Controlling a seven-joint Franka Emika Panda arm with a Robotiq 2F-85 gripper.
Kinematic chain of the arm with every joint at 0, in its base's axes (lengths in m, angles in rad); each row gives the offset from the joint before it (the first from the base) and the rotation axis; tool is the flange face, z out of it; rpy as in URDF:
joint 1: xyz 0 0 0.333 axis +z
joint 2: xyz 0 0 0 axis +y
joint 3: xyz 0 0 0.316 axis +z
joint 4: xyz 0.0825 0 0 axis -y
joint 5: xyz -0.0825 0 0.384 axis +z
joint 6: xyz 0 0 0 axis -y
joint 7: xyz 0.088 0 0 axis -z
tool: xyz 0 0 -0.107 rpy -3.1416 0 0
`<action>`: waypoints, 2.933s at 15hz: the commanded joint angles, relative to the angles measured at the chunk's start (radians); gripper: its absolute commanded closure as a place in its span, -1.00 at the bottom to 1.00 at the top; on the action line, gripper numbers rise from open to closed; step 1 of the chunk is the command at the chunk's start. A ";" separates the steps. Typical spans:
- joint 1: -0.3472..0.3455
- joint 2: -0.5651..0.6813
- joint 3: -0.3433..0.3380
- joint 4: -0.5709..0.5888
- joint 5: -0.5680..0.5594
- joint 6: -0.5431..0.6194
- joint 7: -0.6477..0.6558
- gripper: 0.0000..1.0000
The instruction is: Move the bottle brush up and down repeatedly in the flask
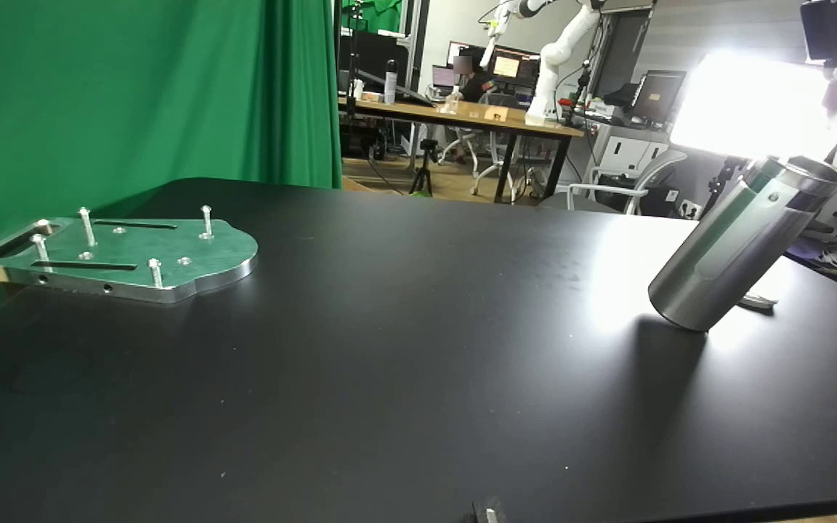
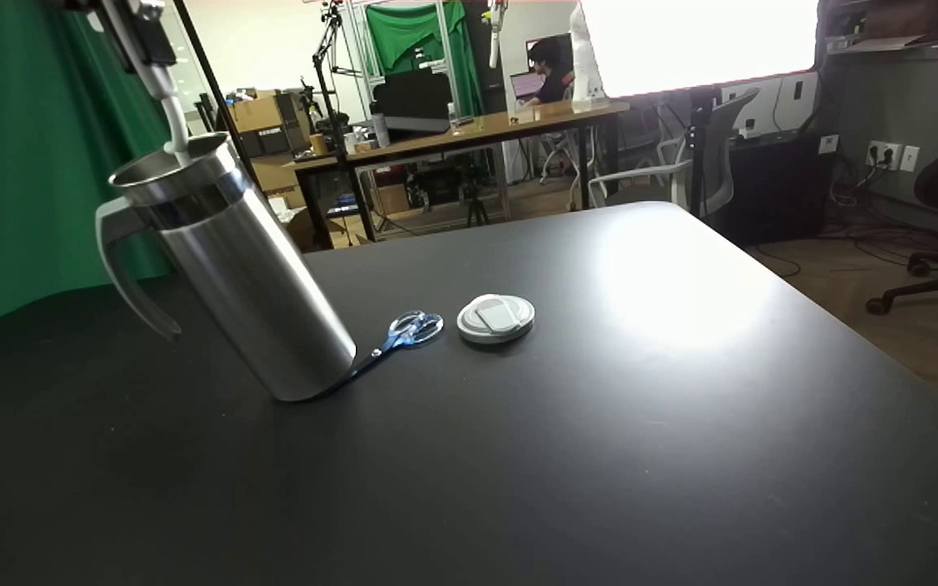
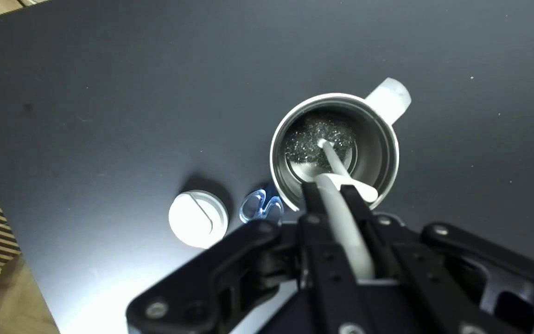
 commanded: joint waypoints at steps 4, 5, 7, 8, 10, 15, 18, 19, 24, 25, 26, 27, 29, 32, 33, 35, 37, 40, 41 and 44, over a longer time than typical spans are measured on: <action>-0.002 0.024 0.004 0.016 -0.012 0.017 0.076 0.93; -0.001 0.027 0.004 0.015 -0.009 0.020 0.076 0.93; 0.001 0.036 0.005 0.010 -0.008 0.030 0.080 0.93; 0.002 0.041 0.005 0.007 -0.008 0.037 0.083 0.93; 0.002 0.055 0.005 0.005 -0.005 0.054 0.090 0.93; 0.004 0.085 0.006 0.005 -0.007 0.082 0.101 0.93; 0.005 0.088 0.006 0.012 -0.006 0.077 0.102 0.93; 0.006 0.082 0.007 0.018 -0.005 0.070 0.101 0.93; 0.006 0.031 0.008 0.054 -0.004 0.039 0.098 0.93; 0.005 0.018 0.009 0.063 -0.005 0.035 0.098 0.93; 0.005 0.004 0.010 0.069 -0.005 0.033 0.098 0.93; 0.005 -0.009 0.011 0.077 -0.004 0.026 0.098 0.93; 0.004 -0.035 0.013 0.088 -0.003 0.017 0.098 0.93; 0.002 -0.056 0.018 0.090 -0.006 0.015 0.101 0.93; 0.001 -0.057 0.018 0.084 -0.005 0.018 0.102 0.93; 0.001 -0.045 0.017 0.072 -0.005 0.019 0.103 0.93; -0.001 -0.027 0.017 0.056 -0.009 0.023 0.107 0.93; 0.000 0.005 0.014 0.027 -0.005 0.028 0.111 0.93; -0.002 0.021 0.016 0.018 -0.013 0.033 0.120 0.93; -0.002 0.063 0.016 0.005 -0.017 0.038 0.136 0.93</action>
